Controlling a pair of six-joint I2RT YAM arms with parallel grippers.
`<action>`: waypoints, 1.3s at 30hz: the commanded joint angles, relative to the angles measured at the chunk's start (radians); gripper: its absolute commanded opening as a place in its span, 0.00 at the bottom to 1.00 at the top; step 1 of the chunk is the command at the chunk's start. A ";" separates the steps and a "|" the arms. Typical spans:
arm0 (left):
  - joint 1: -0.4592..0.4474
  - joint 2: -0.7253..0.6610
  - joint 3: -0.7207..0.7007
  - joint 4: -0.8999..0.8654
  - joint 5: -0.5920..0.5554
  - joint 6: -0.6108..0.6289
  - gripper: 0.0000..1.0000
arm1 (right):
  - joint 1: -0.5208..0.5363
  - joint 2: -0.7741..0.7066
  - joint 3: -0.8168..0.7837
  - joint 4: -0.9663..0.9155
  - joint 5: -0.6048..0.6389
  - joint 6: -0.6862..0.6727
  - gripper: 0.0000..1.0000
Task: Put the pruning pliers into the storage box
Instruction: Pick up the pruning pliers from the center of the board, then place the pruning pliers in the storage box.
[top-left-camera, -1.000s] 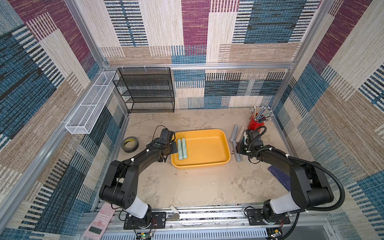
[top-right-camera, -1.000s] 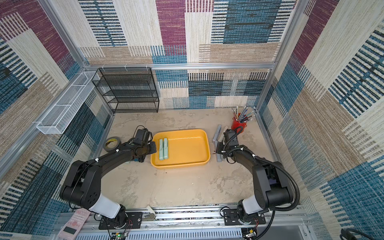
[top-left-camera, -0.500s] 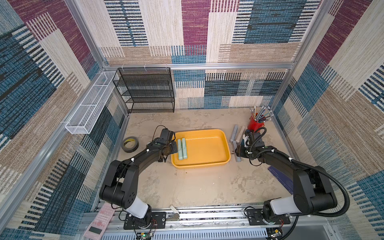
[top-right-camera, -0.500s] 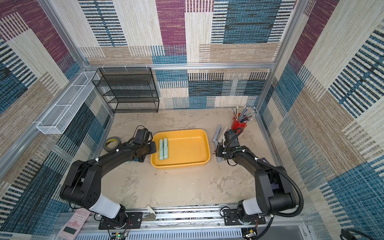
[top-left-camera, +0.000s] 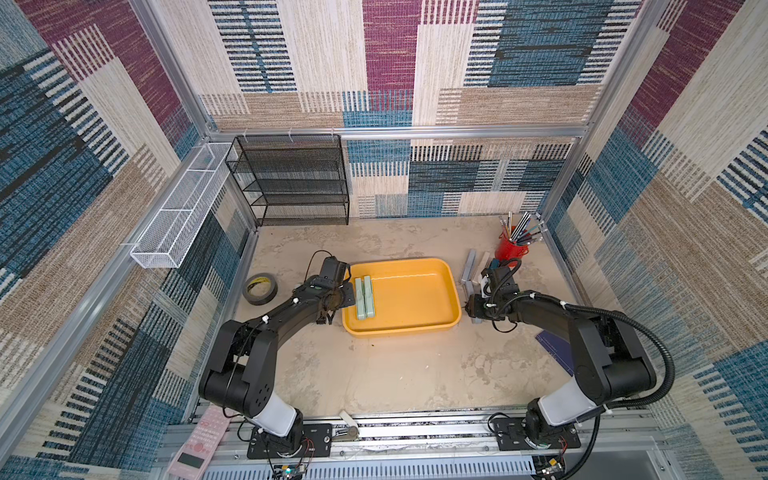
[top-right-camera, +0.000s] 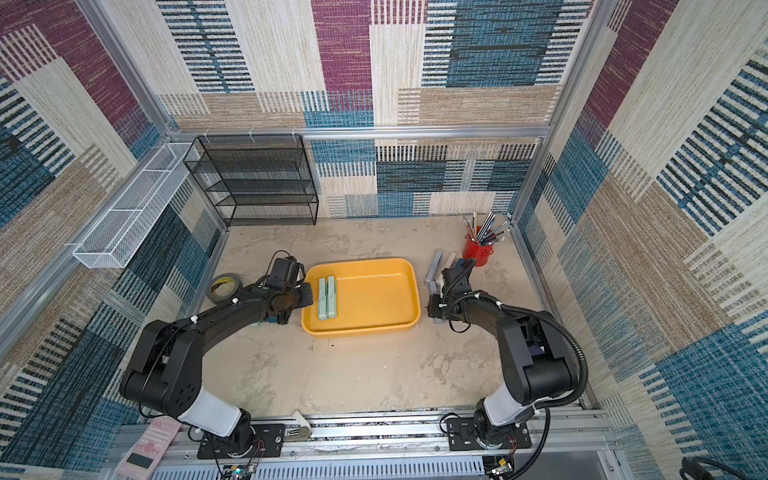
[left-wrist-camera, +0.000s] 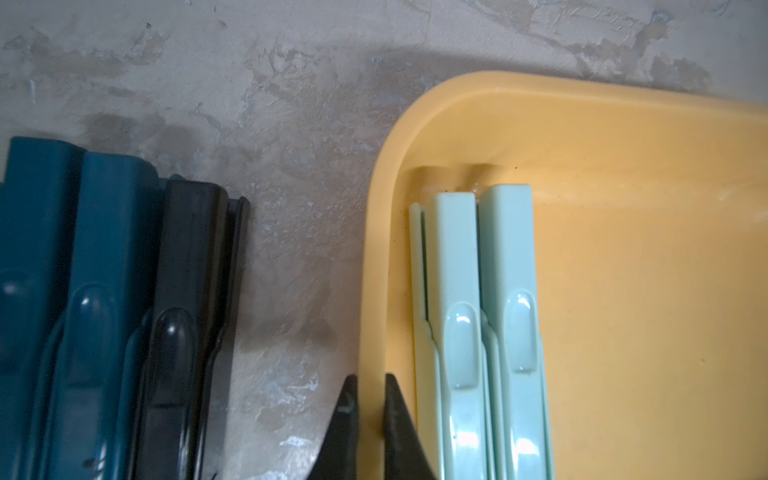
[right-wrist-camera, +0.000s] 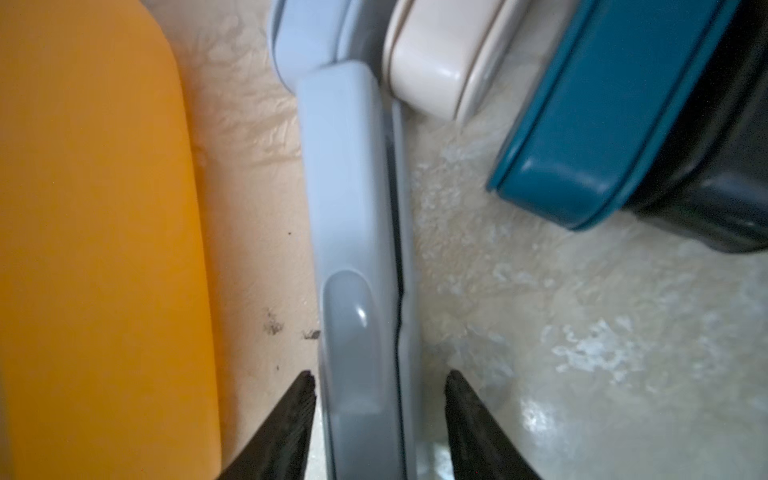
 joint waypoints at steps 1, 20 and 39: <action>0.001 -0.003 0.003 -0.017 -0.018 0.032 0.11 | 0.009 -0.007 0.004 -0.004 0.020 0.006 0.46; 0.000 -0.017 -0.022 0.012 0.001 -0.005 0.11 | 0.192 -0.135 0.264 -0.230 0.179 0.021 0.25; -0.006 -0.130 -0.131 0.059 -0.038 -0.086 0.11 | 0.562 0.292 0.502 0.007 0.128 0.211 0.27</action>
